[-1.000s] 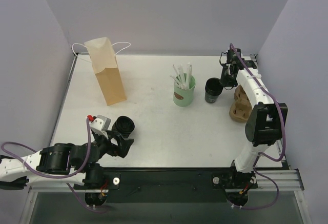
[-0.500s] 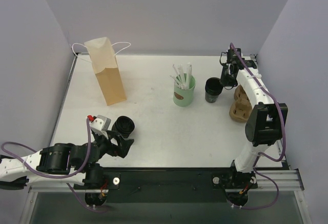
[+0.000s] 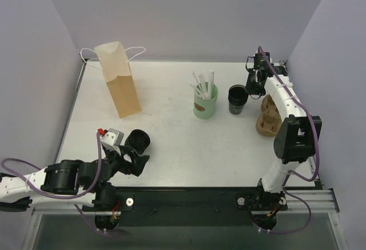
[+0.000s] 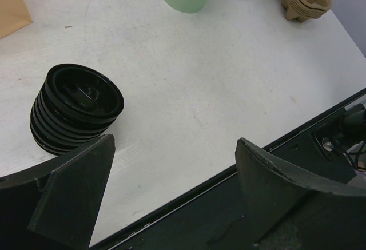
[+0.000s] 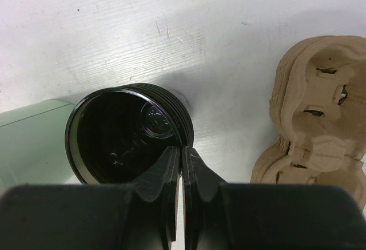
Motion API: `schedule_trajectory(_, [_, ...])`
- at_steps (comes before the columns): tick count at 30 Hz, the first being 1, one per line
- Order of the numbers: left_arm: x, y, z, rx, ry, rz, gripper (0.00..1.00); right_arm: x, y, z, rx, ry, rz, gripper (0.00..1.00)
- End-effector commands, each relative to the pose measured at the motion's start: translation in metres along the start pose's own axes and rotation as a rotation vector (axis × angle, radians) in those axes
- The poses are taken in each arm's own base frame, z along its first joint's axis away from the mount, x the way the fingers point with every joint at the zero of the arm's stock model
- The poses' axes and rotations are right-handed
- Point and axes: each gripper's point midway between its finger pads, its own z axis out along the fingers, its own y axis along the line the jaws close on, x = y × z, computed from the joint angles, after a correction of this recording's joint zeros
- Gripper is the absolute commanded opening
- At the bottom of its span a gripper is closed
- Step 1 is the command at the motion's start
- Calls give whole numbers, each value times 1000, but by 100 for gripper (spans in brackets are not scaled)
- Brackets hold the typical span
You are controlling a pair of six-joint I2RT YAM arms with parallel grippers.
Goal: Pack the takeout coffee
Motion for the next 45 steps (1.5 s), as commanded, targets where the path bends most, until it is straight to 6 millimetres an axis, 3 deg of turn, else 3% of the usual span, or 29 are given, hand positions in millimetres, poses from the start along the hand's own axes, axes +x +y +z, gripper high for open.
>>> schedule_trajectory(1, [-2,-5,1,10,-9,-4,96,-17,-2,-27,-15,-59,32,0])
schedule_trajectory(17, [-2,-4,2,6,-11,2,96,-46,-2,-79,-49,-185,113,0])
schedule_trajectory(22, [-2,-5,1,11,-11,-2,96,-52,4,-103,-99,-222,136,0])
schedule_trajectory(29, [-3,-4,0,17,-15,-2,96,-55,3,-152,-153,-301,138,0])
schedule_trajectory(35, [-2,-5,-1,19,-13,-3,96,-24,8,-185,-213,-299,156,0])
schedule_trajectory(37, [-2,0,0,-2,-17,0,96,2,11,-181,-220,-257,138,0])
schedule_trajectory(38, [-1,1,0,-17,-15,-6,96,11,15,-192,-234,-277,119,0])
schedule_trajectory(40, [-2,2,0,-25,-11,-2,96,41,19,-185,-233,-235,93,0])
schedule_trajectory(41, [-1,3,0,-31,-12,-2,96,52,26,-194,-265,-246,71,0])
schedule_trajectory(42, [-1,3,0,-32,-13,-5,95,71,28,-185,-263,-204,79,0])
schedule_trajectory(45, [-1,8,0,-56,-20,-12,95,100,42,-191,-330,-203,65,0])
